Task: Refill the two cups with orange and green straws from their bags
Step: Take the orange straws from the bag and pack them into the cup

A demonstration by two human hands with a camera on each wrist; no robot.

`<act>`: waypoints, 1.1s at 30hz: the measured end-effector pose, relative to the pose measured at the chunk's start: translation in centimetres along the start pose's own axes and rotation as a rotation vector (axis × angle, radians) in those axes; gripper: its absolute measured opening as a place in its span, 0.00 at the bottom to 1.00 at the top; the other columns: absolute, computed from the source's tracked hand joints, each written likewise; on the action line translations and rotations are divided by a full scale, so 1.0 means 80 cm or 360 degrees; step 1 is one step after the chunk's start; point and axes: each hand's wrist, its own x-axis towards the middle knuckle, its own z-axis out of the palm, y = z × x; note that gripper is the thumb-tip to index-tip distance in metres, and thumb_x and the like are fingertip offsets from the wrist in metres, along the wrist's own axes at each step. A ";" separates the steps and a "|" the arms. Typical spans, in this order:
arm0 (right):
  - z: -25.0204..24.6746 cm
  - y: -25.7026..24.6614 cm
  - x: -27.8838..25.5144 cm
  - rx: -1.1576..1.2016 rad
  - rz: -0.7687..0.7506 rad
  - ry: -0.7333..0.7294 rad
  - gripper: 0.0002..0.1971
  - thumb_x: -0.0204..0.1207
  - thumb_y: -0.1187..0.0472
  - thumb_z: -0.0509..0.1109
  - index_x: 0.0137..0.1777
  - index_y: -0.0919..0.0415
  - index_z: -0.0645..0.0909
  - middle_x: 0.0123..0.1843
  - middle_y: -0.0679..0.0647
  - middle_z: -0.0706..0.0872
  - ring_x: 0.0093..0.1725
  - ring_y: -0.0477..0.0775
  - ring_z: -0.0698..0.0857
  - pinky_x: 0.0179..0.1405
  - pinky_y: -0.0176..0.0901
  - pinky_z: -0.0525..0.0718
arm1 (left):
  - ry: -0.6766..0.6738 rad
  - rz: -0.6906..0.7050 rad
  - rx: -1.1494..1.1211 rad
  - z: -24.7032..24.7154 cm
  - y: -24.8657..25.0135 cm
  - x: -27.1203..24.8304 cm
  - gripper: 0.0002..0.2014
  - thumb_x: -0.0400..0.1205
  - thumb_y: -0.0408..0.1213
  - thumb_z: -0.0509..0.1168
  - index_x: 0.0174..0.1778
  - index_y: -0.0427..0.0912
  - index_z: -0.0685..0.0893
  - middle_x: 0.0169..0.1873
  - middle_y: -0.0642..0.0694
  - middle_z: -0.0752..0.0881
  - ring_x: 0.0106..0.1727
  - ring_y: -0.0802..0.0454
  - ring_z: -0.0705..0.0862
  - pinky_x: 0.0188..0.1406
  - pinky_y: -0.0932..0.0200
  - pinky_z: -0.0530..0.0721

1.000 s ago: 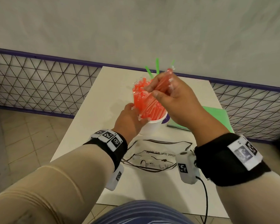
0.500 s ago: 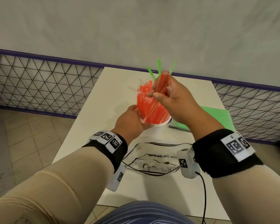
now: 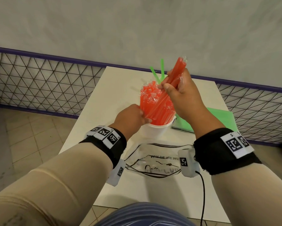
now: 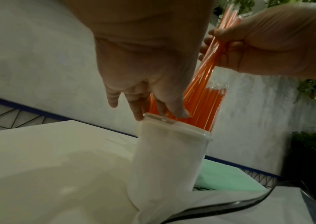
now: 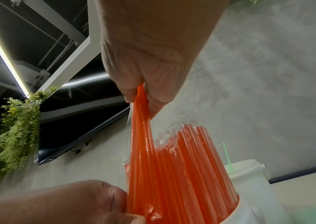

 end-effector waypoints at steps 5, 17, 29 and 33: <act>0.001 -0.006 -0.008 -0.0097 -0.0096 -0.0109 0.21 0.84 0.60 0.65 0.74 0.50 0.67 0.58 0.42 0.84 0.58 0.41 0.84 0.58 0.36 0.79 | -0.0037 -0.0002 0.0276 -0.002 0.009 0.006 0.25 0.70 0.62 0.74 0.50 0.44 0.81 0.47 0.51 0.80 0.47 0.49 0.83 0.44 0.56 0.78; 0.011 0.026 -0.007 0.0002 -0.0007 0.0221 0.20 0.82 0.57 0.66 0.71 0.56 0.65 0.57 0.51 0.85 0.54 0.44 0.84 0.45 0.29 0.77 | -0.0144 0.0251 0.0452 -0.025 0.003 0.015 0.15 0.79 0.55 0.68 0.50 0.48 0.89 0.49 0.52 0.85 0.48 0.50 0.78 0.67 0.45 0.71; 0.037 0.011 -0.034 -0.0007 -0.0163 -0.0010 0.31 0.83 0.65 0.64 0.82 0.53 0.54 0.62 0.49 0.79 0.56 0.44 0.81 0.55 0.27 0.79 | -0.0096 0.0390 0.0939 -0.021 0.013 0.023 0.19 0.81 0.60 0.63 0.47 0.47 0.86 0.47 0.50 0.84 0.46 0.48 0.83 0.51 0.56 0.73; 0.028 0.008 -0.027 0.0099 -0.0114 -0.0001 0.32 0.83 0.69 0.62 0.82 0.50 0.53 0.66 0.52 0.77 0.64 0.51 0.80 0.66 0.43 0.81 | -0.0182 0.0398 0.0884 -0.025 0.012 0.026 0.18 0.79 0.57 0.66 0.53 0.47 0.88 0.51 0.48 0.84 0.51 0.46 0.84 0.45 0.57 0.75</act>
